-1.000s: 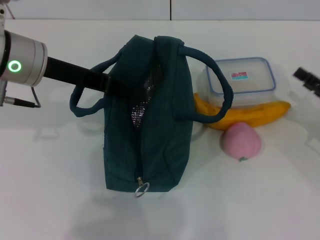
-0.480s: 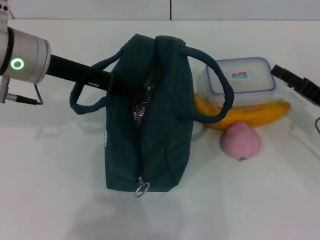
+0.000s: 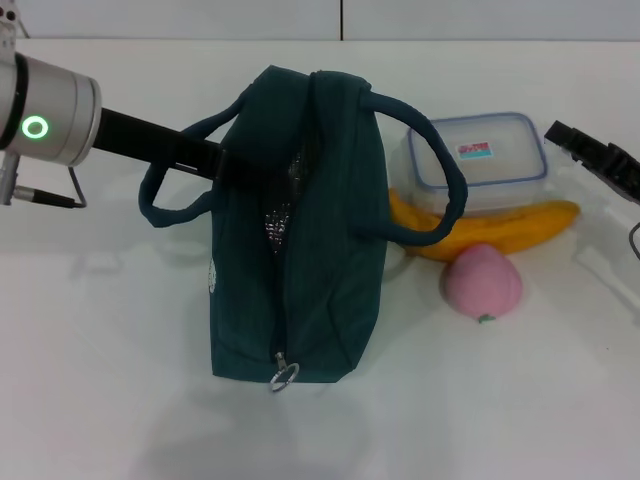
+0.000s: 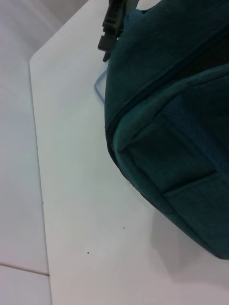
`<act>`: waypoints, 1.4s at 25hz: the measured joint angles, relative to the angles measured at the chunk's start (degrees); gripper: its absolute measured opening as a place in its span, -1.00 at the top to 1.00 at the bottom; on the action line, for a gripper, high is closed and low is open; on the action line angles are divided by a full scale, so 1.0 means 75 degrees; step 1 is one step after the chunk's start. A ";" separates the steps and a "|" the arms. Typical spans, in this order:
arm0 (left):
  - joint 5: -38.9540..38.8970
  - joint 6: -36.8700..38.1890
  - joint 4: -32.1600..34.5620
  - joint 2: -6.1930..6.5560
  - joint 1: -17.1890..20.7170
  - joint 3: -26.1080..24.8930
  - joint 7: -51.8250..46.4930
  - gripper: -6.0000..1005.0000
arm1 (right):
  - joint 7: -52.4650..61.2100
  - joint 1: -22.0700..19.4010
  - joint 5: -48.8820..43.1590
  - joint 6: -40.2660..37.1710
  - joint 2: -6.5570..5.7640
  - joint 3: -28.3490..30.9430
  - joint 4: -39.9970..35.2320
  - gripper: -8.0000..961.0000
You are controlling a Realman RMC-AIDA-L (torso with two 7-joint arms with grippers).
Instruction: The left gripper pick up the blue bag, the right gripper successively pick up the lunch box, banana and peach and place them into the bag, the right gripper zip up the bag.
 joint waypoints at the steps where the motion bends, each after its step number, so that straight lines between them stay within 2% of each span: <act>1: 0.0000 0.0000 -0.0018 0.0000 0.0000 0.0001 0.0022 0.86 | 0.0029 0.0003 0.0029 0.0008 0.0001 0.0009 0.0004 -0.44; 3: -0.0001 -0.0001 -0.0028 0.0001 -0.0007 0.0012 0.0040 0.86 | 0.0056 0.0043 0.0041 0.0019 -0.0001 -0.0035 0.0008 -0.42; 8: -0.0010 -0.0001 -0.0029 0.0000 -0.0002 0.0023 0.0042 0.86 | 0.0060 0.0177 0.0001 0.0054 0.0003 -0.0102 0.0181 0.05; 14: -0.0087 0.0000 0.0007 -0.0007 0.0033 0.0110 0.0043 0.86 | 0.0063 0.0381 0.0019 0.0065 0.0015 -0.0103 0.0486 0.47; 17: -0.0133 0.0000 0.0009 -0.0010 0.0046 0.0175 0.0058 0.86 | 0.0087 0.0394 0.0052 0.0052 0.0017 -0.0045 0.0596 0.86; 23: -0.0135 0.0001 -0.0017 -0.0012 0.0115 0.0202 0.0064 0.86 | 0.0662 0.0265 0.0260 -0.0263 0.0021 0.0010 0.0684 0.92; 27: -0.0136 0.0000 -0.0027 -0.0012 0.0138 0.0202 0.0066 0.86 | 0.1043 -0.0026 0.0897 -0.0669 0.0024 0.0024 0.0716 0.93; 35: -0.0135 0.0001 -0.0019 -0.0012 0.0107 0.0215 0.0066 0.86 | 0.1668 -0.0376 0.1349 -0.1294 0.0017 0.0026 0.0759 0.93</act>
